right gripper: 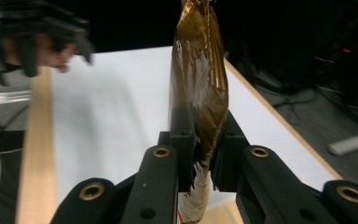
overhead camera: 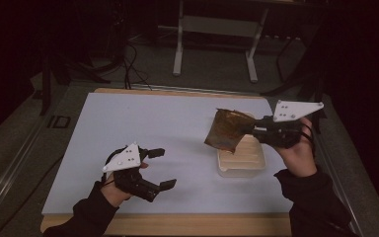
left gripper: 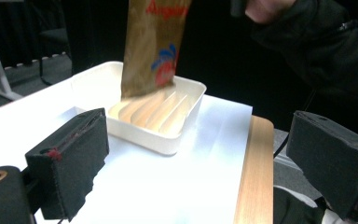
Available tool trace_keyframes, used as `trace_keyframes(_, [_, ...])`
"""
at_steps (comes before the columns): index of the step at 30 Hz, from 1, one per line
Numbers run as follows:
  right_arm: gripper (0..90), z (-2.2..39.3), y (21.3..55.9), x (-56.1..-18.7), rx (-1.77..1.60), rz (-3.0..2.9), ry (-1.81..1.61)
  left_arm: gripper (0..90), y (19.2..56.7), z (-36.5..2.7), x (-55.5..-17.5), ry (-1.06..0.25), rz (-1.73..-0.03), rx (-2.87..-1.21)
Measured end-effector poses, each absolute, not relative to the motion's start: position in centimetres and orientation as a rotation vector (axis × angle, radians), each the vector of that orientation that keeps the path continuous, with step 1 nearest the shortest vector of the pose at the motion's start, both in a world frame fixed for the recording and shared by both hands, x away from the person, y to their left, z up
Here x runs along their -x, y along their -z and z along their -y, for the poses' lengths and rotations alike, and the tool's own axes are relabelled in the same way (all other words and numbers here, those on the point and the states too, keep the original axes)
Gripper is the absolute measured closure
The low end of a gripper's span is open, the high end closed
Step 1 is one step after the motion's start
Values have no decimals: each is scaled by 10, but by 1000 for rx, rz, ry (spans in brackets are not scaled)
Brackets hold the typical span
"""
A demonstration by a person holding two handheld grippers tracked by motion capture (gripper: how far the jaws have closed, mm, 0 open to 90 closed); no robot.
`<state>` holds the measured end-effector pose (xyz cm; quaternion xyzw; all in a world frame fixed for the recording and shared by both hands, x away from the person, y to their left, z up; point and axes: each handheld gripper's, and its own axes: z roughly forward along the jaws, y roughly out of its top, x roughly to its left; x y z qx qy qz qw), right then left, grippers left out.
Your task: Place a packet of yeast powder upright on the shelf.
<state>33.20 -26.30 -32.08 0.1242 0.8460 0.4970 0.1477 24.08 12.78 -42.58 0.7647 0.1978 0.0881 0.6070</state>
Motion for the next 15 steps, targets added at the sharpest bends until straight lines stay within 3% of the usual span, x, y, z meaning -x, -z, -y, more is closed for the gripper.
trace_keyframes(15, [818,289,325,-382,-440,-2372,-1302,65,468,-152,-237,-143,-586,-1739])
